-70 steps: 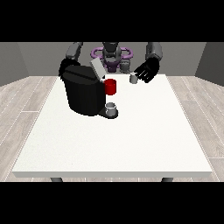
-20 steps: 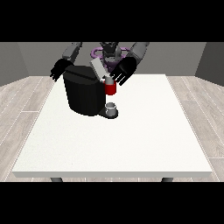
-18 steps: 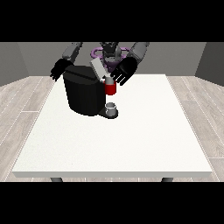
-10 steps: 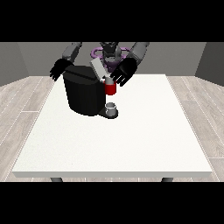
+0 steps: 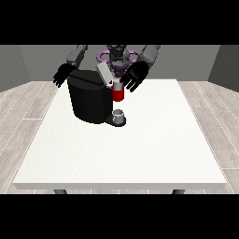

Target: Insert the coffee pod into the coffee machine and close the lid

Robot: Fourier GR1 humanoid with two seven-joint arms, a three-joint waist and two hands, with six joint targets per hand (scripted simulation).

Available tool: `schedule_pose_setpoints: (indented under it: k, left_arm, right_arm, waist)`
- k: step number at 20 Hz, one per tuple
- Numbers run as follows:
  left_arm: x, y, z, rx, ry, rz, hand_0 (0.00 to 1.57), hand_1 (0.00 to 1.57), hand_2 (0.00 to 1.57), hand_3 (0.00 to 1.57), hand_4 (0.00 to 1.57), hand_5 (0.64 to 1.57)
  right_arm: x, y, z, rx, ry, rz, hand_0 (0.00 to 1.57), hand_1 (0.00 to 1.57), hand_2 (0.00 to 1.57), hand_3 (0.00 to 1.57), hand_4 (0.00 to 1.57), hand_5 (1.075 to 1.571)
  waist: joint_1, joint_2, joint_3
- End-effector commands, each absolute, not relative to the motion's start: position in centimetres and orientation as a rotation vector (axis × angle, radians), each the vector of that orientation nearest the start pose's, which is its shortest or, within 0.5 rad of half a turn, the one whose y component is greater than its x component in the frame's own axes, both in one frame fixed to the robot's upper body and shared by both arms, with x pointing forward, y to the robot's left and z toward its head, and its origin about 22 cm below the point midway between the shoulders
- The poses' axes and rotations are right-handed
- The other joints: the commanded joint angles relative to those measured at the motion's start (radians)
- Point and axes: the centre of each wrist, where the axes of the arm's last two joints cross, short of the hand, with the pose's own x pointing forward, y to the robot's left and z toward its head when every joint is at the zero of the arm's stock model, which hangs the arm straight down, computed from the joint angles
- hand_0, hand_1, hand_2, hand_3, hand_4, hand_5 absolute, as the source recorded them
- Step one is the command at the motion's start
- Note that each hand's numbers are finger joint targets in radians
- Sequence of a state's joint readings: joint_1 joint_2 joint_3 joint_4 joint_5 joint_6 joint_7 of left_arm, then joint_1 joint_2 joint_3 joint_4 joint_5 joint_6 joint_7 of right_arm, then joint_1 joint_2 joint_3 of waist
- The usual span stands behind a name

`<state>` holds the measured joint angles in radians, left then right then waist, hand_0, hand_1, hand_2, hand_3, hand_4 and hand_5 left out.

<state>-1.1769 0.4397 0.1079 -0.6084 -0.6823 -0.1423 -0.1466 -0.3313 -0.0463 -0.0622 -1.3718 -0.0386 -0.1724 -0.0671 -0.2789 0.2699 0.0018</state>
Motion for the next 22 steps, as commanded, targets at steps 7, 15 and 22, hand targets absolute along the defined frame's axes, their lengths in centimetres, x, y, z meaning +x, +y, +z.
schedule_pose_setpoints:
  k: [7, 15, 22]
  left_arm:
    - [46.1, 26.8, 24.5, 0.749, -1.639, -1.091, 0.0, 0.0, 0.38, 0.11, 0.0, 1.571]
    - [46.2, 26.2, 22.0, 0.734, -1.567, -1.114, 0.0, 0.0, 0.0, 0.0, 0.0, 1.571]
    - [46.0, 27.4, 22.8, 0.747, -1.615, -1.073, 0.0, 0.0, 0.0, 0.0, 0.0, 1.571]
  right_arm:
    - [32.6, -22.3, 4.1, -0.082, -1.76, -0.114, 0.0, 0.0, 0.0, 0.0, 0.42, 1.571]
    - [30.6, -21.2, 1.1, -0.093, -1.688, -0.114, 0.0, 0.0, 0.0, 0.0, 0.44, 1.571]
    - [31.4, -22.3, 2.3, -0.108, -1.7, -0.102, 0.0, 0.0, 0.0, 0.0, 0.39, 1.571]
  waist:
    - [0.028, 0.023, -0.0012]
    - [0.026, -0.044, -0.0014]
    - [0.039, -0.04, -0.0017]
